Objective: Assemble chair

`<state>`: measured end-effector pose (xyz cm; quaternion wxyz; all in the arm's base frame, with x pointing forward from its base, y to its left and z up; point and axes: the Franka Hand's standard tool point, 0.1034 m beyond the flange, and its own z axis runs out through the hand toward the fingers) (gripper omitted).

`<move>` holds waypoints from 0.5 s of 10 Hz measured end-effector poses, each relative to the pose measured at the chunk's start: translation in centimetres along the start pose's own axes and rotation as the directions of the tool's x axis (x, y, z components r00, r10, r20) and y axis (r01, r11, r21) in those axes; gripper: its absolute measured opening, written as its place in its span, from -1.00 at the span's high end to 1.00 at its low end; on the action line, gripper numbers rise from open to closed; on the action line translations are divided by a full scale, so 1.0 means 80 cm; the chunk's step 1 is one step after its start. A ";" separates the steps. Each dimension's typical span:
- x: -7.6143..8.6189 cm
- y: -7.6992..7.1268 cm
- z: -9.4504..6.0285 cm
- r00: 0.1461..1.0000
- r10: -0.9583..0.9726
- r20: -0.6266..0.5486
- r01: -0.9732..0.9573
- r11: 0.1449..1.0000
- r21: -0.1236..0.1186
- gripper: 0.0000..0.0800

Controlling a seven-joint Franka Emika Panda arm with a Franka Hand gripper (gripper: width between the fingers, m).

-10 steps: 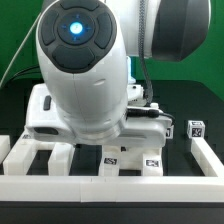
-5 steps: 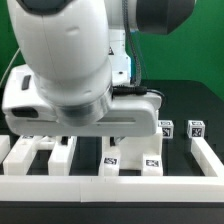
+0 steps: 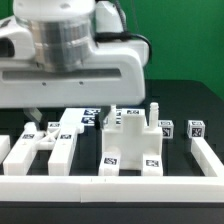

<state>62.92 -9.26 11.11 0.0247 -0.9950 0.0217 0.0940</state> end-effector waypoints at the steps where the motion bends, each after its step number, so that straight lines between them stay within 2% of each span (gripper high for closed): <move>1: -0.031 0.018 -0.002 1.000 0.014 -0.028 -0.014 1.000 0.003 -0.62; 2: -0.047 0.035 0.001 0.994 0.016 -0.107 -0.017 1.000 -0.012 -0.62; 3: -0.064 0.044 0.005 0.985 0.037 -0.166 -0.041 0.999 -0.019 -0.62; 5: -0.068 0.043 0.007 0.980 0.045 -0.193 -0.051 0.998 -0.023 -0.62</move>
Offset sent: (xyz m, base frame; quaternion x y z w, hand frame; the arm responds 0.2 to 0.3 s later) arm -0.0247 -0.0055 0.0011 -0.0114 0.1179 0.0664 0.9907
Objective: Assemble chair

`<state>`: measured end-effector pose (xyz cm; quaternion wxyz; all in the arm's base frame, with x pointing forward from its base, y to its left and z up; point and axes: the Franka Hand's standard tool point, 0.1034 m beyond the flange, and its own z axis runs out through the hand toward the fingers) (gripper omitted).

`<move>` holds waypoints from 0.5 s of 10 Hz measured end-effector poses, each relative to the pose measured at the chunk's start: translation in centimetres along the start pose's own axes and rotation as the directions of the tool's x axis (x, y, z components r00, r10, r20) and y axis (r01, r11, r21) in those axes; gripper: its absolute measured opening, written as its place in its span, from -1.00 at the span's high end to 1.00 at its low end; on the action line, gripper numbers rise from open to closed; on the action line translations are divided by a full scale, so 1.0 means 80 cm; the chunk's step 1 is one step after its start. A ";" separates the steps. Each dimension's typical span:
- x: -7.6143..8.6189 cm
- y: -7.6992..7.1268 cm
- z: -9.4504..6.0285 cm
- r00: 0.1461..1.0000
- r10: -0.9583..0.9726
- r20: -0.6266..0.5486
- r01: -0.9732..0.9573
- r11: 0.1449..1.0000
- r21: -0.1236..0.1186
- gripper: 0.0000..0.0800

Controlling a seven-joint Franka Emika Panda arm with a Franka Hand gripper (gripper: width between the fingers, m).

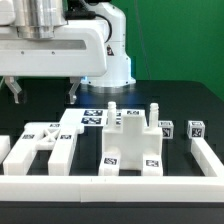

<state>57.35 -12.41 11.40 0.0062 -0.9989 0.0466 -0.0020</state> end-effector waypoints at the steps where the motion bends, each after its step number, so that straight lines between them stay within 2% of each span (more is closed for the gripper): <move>1: 0.000 0.000 0.000 1.000 0.000 0.001 0.000 1.000 0.000 -0.62; 3: -0.003 0.001 0.004 1.000 -0.018 0.004 0.018 1.000 0.000 -0.62; 5: -0.036 0.015 0.029 0.993 -0.111 0.042 0.110 0.994 0.013 -0.62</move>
Offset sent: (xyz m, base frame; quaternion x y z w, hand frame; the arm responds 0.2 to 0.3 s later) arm -0.0340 0.0027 -0.0312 0.0463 0.0040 -0.0873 0.9951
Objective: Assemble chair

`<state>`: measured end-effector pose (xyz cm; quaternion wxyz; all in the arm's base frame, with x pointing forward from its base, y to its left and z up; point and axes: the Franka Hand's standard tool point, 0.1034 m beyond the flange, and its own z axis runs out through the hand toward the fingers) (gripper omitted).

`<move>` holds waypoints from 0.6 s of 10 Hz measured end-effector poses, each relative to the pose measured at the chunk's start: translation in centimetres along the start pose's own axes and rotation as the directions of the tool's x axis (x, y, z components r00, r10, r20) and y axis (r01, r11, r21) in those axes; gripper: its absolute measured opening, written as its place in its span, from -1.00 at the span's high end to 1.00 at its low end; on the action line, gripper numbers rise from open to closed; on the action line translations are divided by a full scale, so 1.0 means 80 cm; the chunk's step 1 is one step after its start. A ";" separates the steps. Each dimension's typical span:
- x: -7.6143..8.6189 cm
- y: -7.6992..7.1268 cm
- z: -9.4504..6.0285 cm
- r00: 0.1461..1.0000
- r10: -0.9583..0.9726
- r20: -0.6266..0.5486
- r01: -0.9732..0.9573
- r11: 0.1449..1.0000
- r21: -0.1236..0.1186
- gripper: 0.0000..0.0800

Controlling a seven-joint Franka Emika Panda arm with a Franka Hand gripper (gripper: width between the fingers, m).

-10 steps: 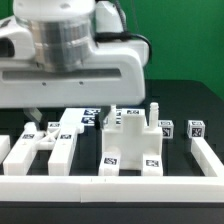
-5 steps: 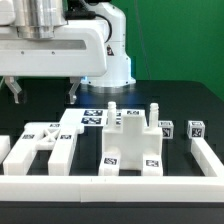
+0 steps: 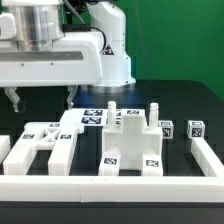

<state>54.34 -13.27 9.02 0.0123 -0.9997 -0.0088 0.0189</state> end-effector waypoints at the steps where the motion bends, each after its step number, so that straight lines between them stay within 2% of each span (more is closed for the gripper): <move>1: -0.015 -0.003 0.013 1.000 0.001 0.029 -0.001 1.000 0.007 -0.62; 2: -0.024 -0.010 0.023 0.999 -0.001 0.040 0.001 1.000 0.007 -0.62; 5: -0.024 -0.010 0.024 0.999 -0.004 0.041 0.003 1.000 0.007 -0.62; 6: -0.019 -0.013 0.031 0.999 -0.039 0.015 0.039 0.999 -0.007 -0.62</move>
Offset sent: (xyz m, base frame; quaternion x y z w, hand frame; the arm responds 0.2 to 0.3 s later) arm 0.0000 0.0000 0.0000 0.0000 0.0000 0.0000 1.0000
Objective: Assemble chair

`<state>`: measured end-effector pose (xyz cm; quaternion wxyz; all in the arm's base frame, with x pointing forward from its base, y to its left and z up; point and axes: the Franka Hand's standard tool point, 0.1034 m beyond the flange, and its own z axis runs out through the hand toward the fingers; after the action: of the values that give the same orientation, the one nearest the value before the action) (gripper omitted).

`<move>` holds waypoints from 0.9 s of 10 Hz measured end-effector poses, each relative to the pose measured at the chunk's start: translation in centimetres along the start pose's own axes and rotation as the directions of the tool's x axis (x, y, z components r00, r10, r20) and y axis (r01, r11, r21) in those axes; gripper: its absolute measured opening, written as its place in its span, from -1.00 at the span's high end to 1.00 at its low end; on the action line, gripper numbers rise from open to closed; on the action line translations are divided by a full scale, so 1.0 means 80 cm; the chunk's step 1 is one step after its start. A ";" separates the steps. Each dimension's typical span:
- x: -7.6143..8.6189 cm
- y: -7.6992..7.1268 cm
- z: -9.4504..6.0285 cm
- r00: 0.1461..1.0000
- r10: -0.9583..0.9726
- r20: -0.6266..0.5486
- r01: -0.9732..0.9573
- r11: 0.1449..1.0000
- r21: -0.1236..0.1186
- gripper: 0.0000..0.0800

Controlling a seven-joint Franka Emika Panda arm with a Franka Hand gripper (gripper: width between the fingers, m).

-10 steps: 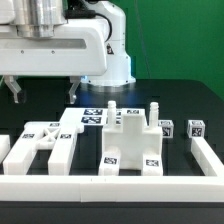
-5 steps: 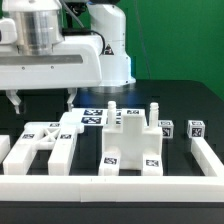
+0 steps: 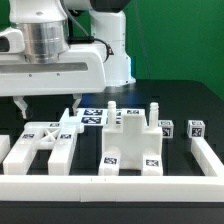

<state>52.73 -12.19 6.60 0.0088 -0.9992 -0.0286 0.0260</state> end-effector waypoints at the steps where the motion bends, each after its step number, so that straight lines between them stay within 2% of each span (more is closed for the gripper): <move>1: 0.002 -0.010 0.009 1.000 -0.010 -0.020 0.010 1.000 -0.010 -0.62; 6: 0.008 -0.029 0.040 1.000 -0.020 -0.019 0.019 1.000 -0.016 -0.62; 9: 0.010 -0.026 0.049 0.999 -0.033 -0.015 0.033 0.999 -0.020 -0.62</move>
Offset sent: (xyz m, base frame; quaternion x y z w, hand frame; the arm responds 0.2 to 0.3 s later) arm 0.0063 0.0151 -0.0174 0.0093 0.0186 0.0186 0.9996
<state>53.17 -10.00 2.67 -0.0006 -0.9988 -0.0451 0.0178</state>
